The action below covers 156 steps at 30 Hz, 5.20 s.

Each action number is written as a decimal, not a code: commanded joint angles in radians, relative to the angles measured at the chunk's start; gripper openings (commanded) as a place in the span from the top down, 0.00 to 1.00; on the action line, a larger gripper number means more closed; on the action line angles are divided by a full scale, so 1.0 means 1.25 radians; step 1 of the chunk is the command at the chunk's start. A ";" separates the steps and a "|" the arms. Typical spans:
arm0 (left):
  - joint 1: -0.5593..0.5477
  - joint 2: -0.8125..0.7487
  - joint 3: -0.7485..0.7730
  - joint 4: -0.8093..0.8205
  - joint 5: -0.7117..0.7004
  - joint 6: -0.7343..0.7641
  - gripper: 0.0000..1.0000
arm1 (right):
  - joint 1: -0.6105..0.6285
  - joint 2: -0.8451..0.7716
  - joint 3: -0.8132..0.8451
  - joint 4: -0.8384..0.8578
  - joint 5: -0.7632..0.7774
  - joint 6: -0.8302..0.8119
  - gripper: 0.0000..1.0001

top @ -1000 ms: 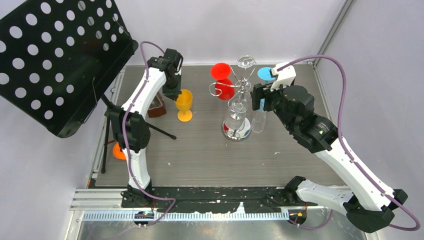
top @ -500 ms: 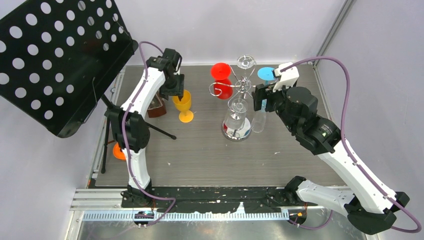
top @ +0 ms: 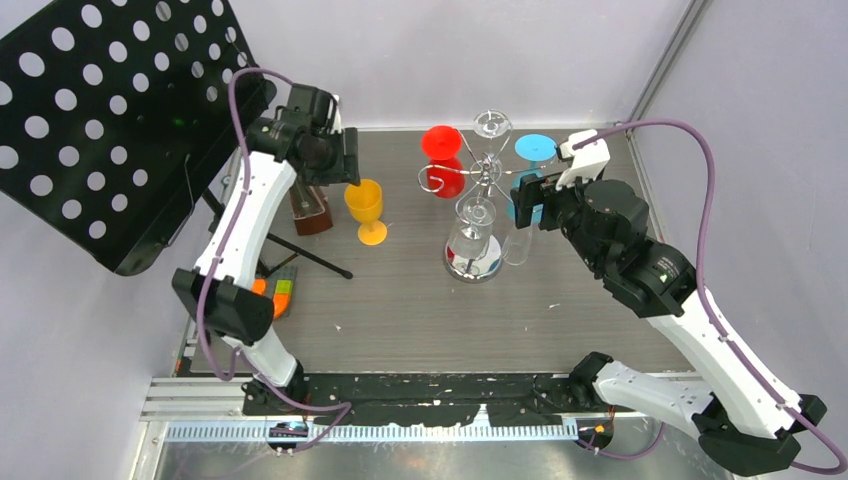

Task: Take the wine glass off the wine glass rack
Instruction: Place the wine glass at the center of the board, then pick up the wine glass from the wine rack.

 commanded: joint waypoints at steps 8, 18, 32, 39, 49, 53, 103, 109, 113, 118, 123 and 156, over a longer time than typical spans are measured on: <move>-0.049 -0.139 -0.050 0.106 0.141 -0.081 0.33 | -0.005 -0.066 0.002 -0.008 0.005 0.026 0.14; -0.058 -0.185 -0.121 0.281 0.306 -0.191 0.32 | -0.005 -0.085 -0.007 -0.007 -0.002 0.030 0.14; -0.058 -0.162 -0.200 0.555 0.462 -0.406 0.32 | -0.005 -0.114 -0.045 0.018 -0.016 0.029 0.14; -0.058 -0.145 -0.245 0.658 0.471 -0.512 0.33 | -0.005 -0.143 -0.074 0.038 -0.025 0.045 0.14; -0.058 -0.131 -0.307 0.770 0.462 -0.609 0.39 | -0.005 -0.188 -0.114 0.058 -0.041 0.069 0.15; -0.057 -0.126 -0.336 0.818 0.465 -0.636 0.45 | -0.005 -0.199 -0.126 0.065 -0.046 0.067 0.15; -0.058 -0.107 -0.317 0.903 0.528 -0.719 1.00 | -0.004 -0.237 -0.152 0.081 -0.024 0.063 0.16; -0.052 -0.104 -0.296 0.897 0.523 -0.720 1.00 | -0.005 -0.238 -0.149 0.081 -0.019 0.056 0.16; -0.050 -0.103 -0.290 0.899 0.524 -0.723 1.00 | -0.004 -0.236 -0.148 0.081 -0.017 0.053 0.16; -0.045 -0.109 -0.282 0.895 0.521 -0.721 1.00 | -0.005 -0.233 -0.143 0.082 -0.017 0.051 0.16; -0.043 -0.096 -0.258 0.883 0.522 -0.718 1.00 | -0.005 -0.232 -0.146 0.086 -0.019 0.053 0.16; -0.078 0.008 -0.120 0.835 0.610 -0.656 1.00 | -0.005 -0.244 -0.168 0.111 -0.011 0.048 0.16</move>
